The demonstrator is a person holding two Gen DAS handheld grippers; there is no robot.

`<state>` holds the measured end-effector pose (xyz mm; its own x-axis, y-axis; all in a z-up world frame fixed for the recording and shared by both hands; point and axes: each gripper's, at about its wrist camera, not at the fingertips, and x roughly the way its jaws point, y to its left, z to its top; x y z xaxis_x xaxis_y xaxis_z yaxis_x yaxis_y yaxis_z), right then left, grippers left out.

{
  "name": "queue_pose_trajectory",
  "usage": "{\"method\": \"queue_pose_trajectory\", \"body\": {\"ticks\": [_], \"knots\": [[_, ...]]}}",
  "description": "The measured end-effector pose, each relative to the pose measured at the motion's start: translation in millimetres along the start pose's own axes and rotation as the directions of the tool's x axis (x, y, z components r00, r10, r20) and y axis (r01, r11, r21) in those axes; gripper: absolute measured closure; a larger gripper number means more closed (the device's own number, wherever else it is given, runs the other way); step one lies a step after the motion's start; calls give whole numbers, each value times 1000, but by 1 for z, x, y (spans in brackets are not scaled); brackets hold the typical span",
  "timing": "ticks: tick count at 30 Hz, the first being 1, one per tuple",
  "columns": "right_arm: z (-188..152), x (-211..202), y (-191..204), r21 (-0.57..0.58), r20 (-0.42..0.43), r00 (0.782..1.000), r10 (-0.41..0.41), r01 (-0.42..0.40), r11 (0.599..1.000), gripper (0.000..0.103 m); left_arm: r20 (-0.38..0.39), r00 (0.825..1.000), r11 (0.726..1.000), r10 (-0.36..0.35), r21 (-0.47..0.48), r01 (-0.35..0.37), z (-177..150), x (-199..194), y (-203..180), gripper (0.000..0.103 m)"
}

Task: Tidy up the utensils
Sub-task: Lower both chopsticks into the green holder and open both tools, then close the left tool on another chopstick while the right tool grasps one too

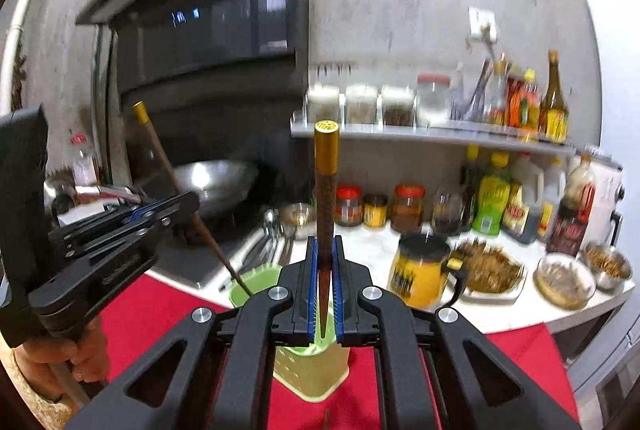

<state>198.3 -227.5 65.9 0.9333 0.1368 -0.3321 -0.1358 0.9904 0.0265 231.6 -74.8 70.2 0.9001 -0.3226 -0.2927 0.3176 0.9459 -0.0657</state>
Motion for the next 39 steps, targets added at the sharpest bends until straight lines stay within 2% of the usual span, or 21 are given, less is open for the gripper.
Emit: {"method": "queue_pose_trajectory", "body": {"ticks": [4,5,6,8,13,15,18,21,25,30,33,35,37,39], "knots": [[-18,24,-2,-14,-68,998,2,-3,1000,94,-66,998,1000,-7,-11,7,-17,25,9,96],[-21,24,-3,-14,-76,997,0,-1,1000,87,-81,997,1000,-1,-11,0,-18,28,12,94],[-21,20,-5,-9,-68,998,-5,4,1000,70,-85,996,1000,1,-15,-2,-18,25,15,84],[-20,7,-7,3,-38,999,-19,19,1000,53,-54,999,1000,5,-28,-7,-12,11,20,67],[-11,-46,-18,37,18,1000,-25,24,999,53,0,1000,1000,15,-27,-15,6,-33,24,65],[-13,-65,-19,34,22,999,-35,34,999,48,6,999,999,39,-14,-39,7,-56,24,60],[-27,-91,-20,23,-12,999,-41,41,999,45,-30,991,992,129,12,-128,-3,-86,24,54],[-59,-109,-19,19,-95,995,-28,30,999,45,-133,973,982,189,37,-185,-33,-107,27,54],[-108,-120,-14,0,-198,980,-17,18,1000,45,-303,940,987,158,18,-161,-92,-122,32,54],[-163,-126,-4,-26,-307,951,-33,27,999,45,-489,869,994,82,-26,-109,-178,-133,23,54],[-185,-123,-2,-9,-353,935,-28,27,1000,45,-555,832,999,10,-31,-33,-208,-135,8,57],[-193,-123,-1,2,-366,930,-22,25,1000,45,-569,822,1000,-19,-23,7,-218,-135,0,63],[-200,-119,-1,14,-387,922,-8,15,1000,46,-577,815,999,-50,-34,38,-222,-133,-4,66],[-207,-113,3,19,-413,911,18,-11,1000,55,-585,807,997,-81,-53,62,-225,-129,-7,66]]}}
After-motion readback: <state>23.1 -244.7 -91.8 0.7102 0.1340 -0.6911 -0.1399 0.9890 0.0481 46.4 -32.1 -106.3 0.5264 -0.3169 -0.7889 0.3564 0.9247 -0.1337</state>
